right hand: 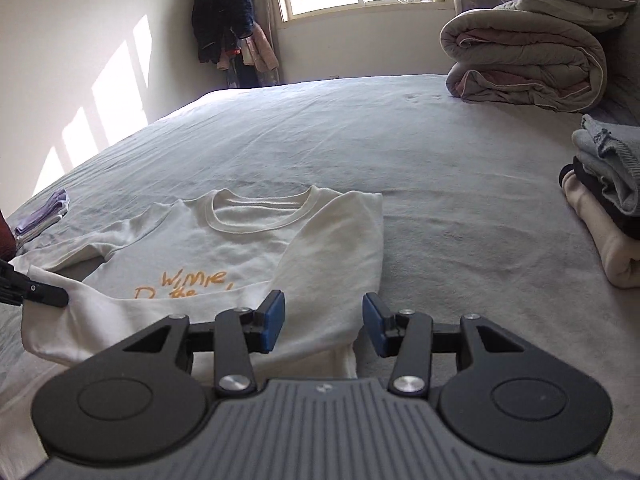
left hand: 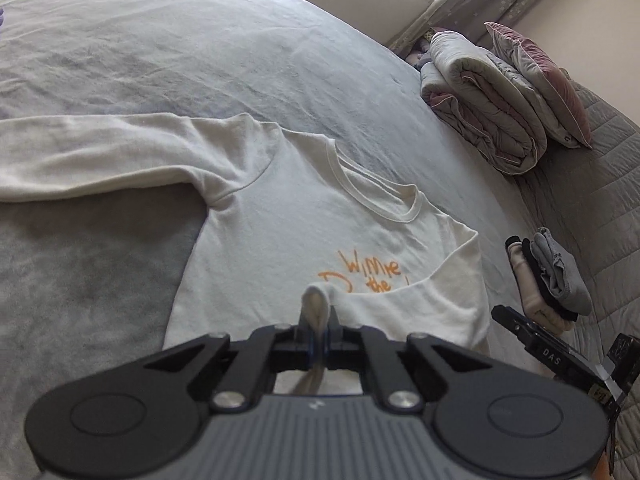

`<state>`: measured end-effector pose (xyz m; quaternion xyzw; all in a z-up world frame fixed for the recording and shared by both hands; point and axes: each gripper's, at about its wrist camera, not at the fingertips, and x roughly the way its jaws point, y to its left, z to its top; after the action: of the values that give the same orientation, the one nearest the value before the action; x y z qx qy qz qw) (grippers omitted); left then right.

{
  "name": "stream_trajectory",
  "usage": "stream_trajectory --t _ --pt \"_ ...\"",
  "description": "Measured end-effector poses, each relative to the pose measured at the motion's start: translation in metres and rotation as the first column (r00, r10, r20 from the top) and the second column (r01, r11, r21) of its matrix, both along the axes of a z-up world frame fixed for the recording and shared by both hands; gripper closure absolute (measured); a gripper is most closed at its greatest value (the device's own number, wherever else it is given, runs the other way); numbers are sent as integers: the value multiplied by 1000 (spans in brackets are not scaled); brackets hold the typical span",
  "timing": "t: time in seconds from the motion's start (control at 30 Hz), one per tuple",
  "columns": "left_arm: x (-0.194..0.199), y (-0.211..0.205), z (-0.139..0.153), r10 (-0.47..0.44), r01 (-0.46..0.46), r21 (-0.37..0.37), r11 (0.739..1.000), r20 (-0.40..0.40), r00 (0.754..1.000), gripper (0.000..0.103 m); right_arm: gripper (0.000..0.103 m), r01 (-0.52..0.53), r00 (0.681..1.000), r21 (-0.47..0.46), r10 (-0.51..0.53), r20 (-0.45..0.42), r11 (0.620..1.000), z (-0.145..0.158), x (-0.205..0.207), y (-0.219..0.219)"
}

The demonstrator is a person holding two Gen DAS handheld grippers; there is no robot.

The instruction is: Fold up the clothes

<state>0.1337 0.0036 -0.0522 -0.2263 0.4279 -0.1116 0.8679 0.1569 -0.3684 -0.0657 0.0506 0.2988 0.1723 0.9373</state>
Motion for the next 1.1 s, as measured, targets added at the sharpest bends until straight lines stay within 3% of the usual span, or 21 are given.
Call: stream_trajectory --t 0.23,0.37,0.43,0.53,0.73,1.1 --pt "7 -4 18 -37 35 29 999 54 998 99 55 52 997 106 -45 -66 993 5 60 -3" --pt "6 -10 28 -83 78 51 996 94 992 99 57 93 989 98 -81 -121 991 -3 92 8" --pt "6 -11 32 -103 97 64 993 111 988 99 98 121 985 31 -116 -124 992 -10 98 13" --pt "8 -11 39 -132 122 83 989 140 981 99 98 176 979 -29 -178 -95 984 -15 100 11" --pt "43 -10 44 -157 135 130 982 174 972 99 99 261 964 24 -259 -56 965 -7 104 -10" --pt "140 6 -1 -14 -1 190 982 79 997 99 98 233 971 54 -229 -65 971 -14 123 1"
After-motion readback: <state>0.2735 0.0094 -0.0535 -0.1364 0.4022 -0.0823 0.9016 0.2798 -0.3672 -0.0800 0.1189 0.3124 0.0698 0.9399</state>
